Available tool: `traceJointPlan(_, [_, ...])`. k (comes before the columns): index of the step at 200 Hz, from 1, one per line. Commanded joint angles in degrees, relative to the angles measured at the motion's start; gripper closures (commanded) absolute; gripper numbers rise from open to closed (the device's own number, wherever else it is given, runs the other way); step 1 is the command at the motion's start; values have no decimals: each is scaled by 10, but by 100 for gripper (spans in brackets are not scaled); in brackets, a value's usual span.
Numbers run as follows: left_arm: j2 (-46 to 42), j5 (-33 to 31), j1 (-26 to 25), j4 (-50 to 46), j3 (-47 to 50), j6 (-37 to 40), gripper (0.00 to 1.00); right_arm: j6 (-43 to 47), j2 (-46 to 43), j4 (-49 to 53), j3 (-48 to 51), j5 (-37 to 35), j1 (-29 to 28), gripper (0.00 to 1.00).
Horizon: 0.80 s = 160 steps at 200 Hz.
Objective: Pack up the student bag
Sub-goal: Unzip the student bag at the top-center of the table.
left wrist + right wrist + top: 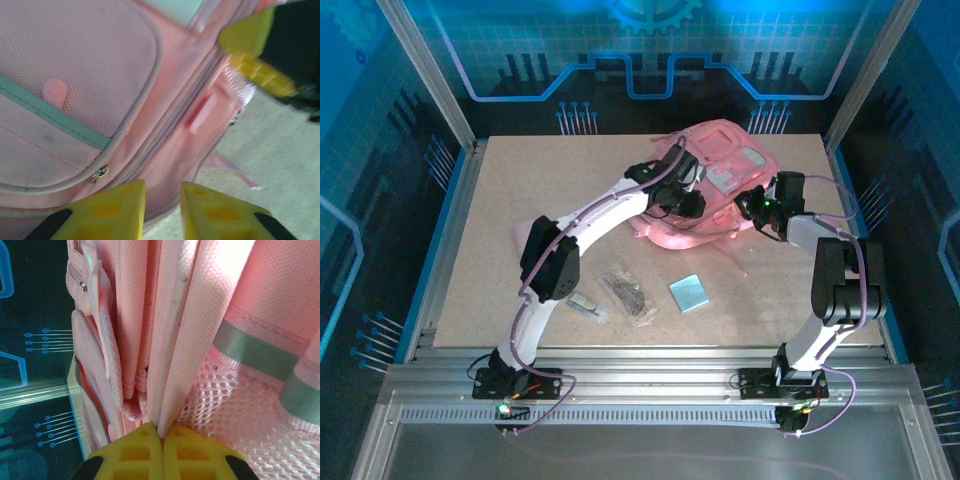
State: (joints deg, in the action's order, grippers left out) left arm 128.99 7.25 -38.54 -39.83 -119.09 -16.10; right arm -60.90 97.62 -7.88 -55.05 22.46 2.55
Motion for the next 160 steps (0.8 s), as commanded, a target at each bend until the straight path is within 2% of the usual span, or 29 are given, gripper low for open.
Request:
traceJointPlan(1, [42,-15,3,-82,-29,76,76,-5,-24,-45,2,25,-7,100])
traceJointPlan(58, [88,-65,3,-135,-41,129,75,-1,-24,-42,-1,22,-7,100])
traceJointPlan(92, [92,-144,3,-146,-14,150,57,2,-21,-36,-3,21,-7,100])
traceJointPlan(112, [93,-187,2,-142,7,174,53,3,-21,-35,-4,19,-5,100])
traceJointPlan(146, [110,-159,3,-155,13,181,62,5,-22,-30,-5,14,-5,100])
traceJointPlan(160, [115,-155,3,-156,17,178,81,5,-23,-29,-4,12,-6,100])
